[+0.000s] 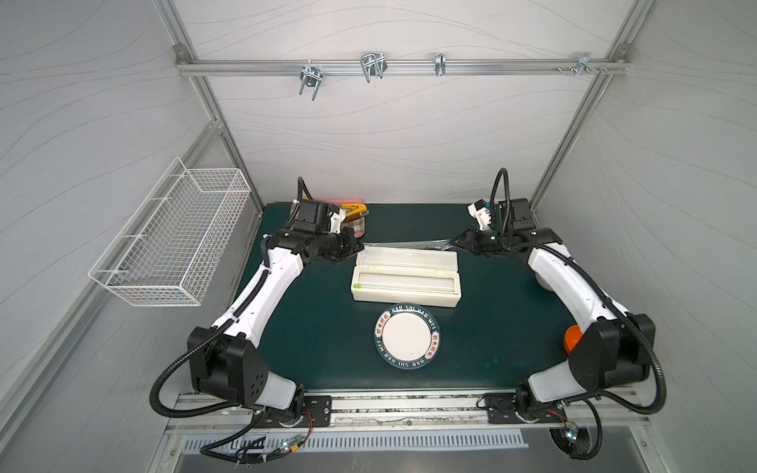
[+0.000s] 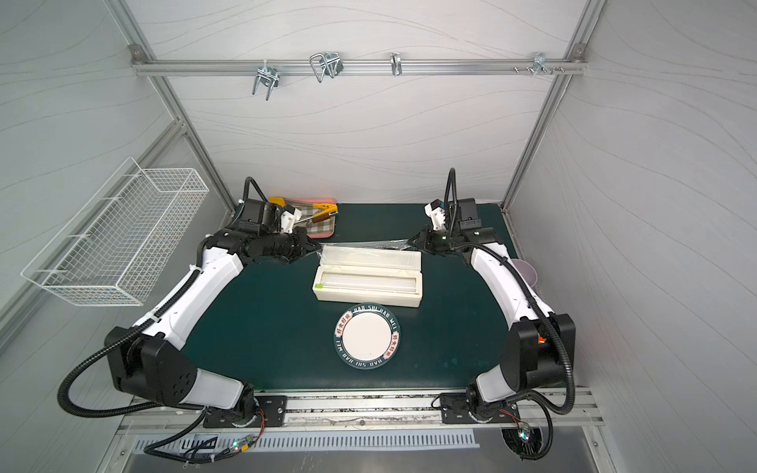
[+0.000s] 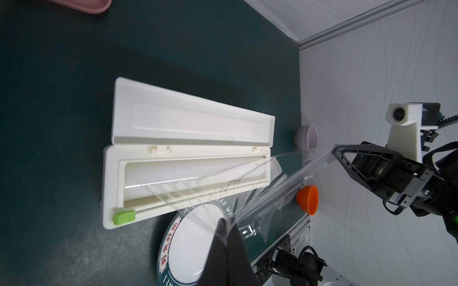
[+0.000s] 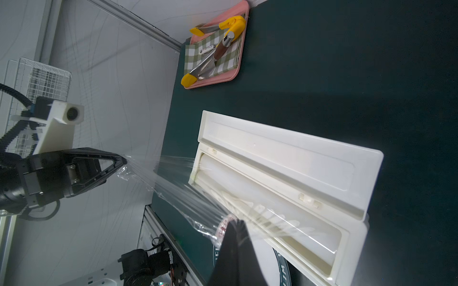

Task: Wrap the plate with plastic wrap
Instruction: Pull the plastic wrap from the plastic wrap cutting box.

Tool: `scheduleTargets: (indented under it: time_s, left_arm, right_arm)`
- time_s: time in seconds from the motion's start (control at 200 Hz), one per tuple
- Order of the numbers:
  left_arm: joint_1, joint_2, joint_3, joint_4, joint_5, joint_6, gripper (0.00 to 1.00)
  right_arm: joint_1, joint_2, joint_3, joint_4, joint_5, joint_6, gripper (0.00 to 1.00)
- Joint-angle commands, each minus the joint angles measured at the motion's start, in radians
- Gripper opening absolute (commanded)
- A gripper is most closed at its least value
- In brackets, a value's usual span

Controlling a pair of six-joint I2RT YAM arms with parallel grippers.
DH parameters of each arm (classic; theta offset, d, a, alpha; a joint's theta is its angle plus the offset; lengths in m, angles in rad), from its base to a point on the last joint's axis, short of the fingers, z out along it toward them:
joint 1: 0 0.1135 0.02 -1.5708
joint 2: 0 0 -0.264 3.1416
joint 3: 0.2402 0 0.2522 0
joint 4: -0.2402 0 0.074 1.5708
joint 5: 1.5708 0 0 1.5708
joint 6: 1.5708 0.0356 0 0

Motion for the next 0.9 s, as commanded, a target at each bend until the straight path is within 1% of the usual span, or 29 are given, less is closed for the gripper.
scheduleTargets:
  time_s: [0.0, 0.145, 0.38, 0.395, 0.455, 0.635, 0.74, 0.895]
  left_arm:
    - [0.024, 0.02, 0.096, -0.045, -0.019, -0.01, 0.0]
    - [0.024, 0.069, 0.197, -0.079, -0.019, 0.003, 0.0]
    - [0.028, 0.15, 0.433, -0.146, -0.017, 0.015, 0.0]
    - [0.029, 0.159, 0.471, -0.152, -0.014, 0.016, 0.0]
    - [0.034, 0.193, 0.549, -0.177, -0.011, 0.021, 0.0]
    - [0.061, 0.301, 0.746, -0.257, 0.009, 0.025, 0.0]
    - [0.065, 0.33, 0.818, -0.281, 0.024, 0.017, 0.0]
    - [0.07, 0.319, 0.87, -0.274, 0.021, 0.004, 0.0]
  right_arm:
    - [-0.024, -0.01, 0.083, -0.069, 0.081, -0.006, 0.0]
    - [-0.045, 0.018, 0.182, -0.105, 0.087, -0.004, 0.0]
    - [-0.056, 0.064, 0.374, -0.161, 0.091, 0.014, 0.0]
    - [-0.057, 0.069, 0.386, -0.163, 0.093, 0.015, 0.0]
    - [-0.058, 0.088, 0.425, -0.169, 0.098, 0.014, 0.0]
    - [-0.058, 0.143, 0.527, -0.196, 0.083, 0.022, 0.0]
    - [-0.057, 0.14, 0.557, -0.203, 0.08, 0.028, 0.0]
    - [-0.058, 0.113, 0.581, -0.223, 0.08, 0.025, 0.0]
